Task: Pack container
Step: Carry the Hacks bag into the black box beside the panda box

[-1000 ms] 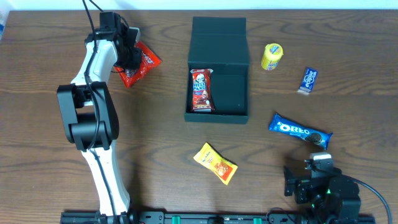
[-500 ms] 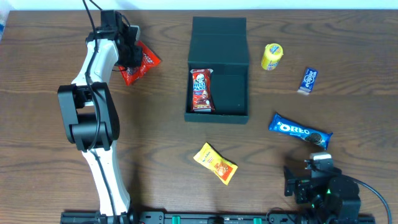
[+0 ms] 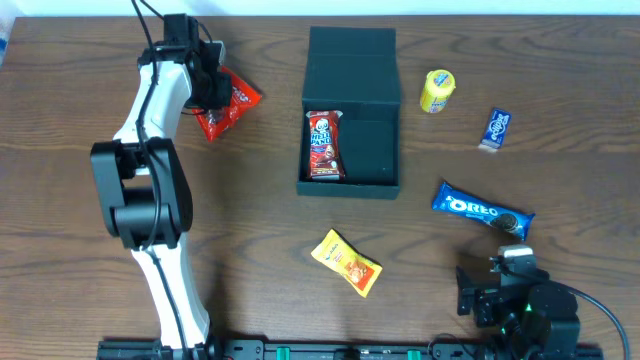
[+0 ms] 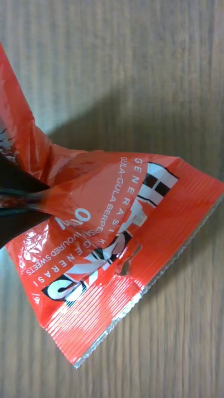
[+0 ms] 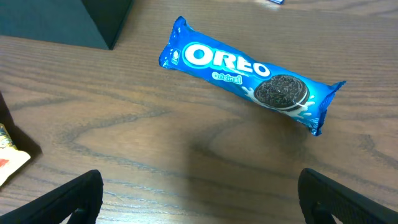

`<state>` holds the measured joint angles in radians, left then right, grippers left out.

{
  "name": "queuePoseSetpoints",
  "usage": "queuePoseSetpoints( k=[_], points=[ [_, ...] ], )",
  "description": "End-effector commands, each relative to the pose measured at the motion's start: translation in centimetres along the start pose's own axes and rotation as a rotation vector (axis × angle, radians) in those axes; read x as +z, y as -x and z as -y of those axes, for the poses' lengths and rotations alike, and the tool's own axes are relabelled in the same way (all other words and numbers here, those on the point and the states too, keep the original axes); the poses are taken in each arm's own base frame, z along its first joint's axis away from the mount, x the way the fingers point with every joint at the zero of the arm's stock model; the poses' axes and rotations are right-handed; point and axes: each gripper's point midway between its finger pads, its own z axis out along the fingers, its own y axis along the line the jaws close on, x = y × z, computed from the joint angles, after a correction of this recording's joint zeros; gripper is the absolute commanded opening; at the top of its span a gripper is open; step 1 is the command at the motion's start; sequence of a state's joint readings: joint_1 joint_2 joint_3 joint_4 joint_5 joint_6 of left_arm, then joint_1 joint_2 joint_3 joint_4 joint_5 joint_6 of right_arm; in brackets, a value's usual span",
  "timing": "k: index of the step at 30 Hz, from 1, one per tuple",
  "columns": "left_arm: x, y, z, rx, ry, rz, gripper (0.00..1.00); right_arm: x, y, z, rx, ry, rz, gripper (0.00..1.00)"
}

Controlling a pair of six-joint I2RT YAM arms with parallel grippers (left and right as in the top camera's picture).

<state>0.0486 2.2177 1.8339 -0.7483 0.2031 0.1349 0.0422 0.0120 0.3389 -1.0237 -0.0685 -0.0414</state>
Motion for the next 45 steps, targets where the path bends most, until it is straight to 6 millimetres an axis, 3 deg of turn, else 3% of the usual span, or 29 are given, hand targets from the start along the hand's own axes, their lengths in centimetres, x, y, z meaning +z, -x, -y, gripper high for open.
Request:
queuePoseSetpoints(
  k=[1, 8, 11, 15, 19, 24, 27, 34, 40, 45],
  points=[
    [-5.6, 2.2, 1.8, -0.020, -0.007, 0.110, 0.06, 0.1, -0.2, 0.1, -0.007, -0.002, -0.003, 0.99],
    [-12.4, 2.5, 4.9, -0.067, 0.007, 0.189, 0.06, 0.1, -0.2, 0.1, -0.007, -0.002, -0.004, 0.99],
    [-15.7, 1.8, 7.3, -0.134, -0.018, 0.215, 0.06, 0.1, -0.2, 0.1, -0.007, -0.002, -0.003, 0.99],
    [-18.9, 0.4, 11.7, -0.212, -0.083, 0.225, 0.06, 0.1, -0.2, 0.1, -0.007, -0.002, -0.003, 0.99],
    [-20.5, -1.3, 18.2, -0.180, -0.168, 0.216, 0.06, 0.1, -0.2, 0.1, -0.007, -0.002, -0.003, 0.99],
    [-20.2, -3.4, 25.2, -0.230, -0.234, 0.192, 0.06, 0.1, -0.2, 0.1, -0.007, -0.002, -0.003, 0.99],
    [-19.8, -4.1, 27.5, -0.359, -0.215, 0.204, 0.06, 0.1, -0.2, 0.1, -0.007, -0.002, -0.003, 0.99],
    [-17.3, -4.8, 29.5, -0.549, -0.162, 0.216, 0.06, 0.1, -0.2, 0.1, -0.007, -0.002, -0.004, 0.99],
    [-12.9, -4.8, 30.7, -0.668, -0.146, 0.172, 0.06, 0.1, -0.2, 0.1, -0.007, -0.002, -0.004, 0.99],
    [-9.6, -4.7, 31.2, -0.667, -0.124, 0.156, 0.06, 0.1, -0.2, 0.1, -0.007, -0.002, -0.003, 0.99]
  ],
)
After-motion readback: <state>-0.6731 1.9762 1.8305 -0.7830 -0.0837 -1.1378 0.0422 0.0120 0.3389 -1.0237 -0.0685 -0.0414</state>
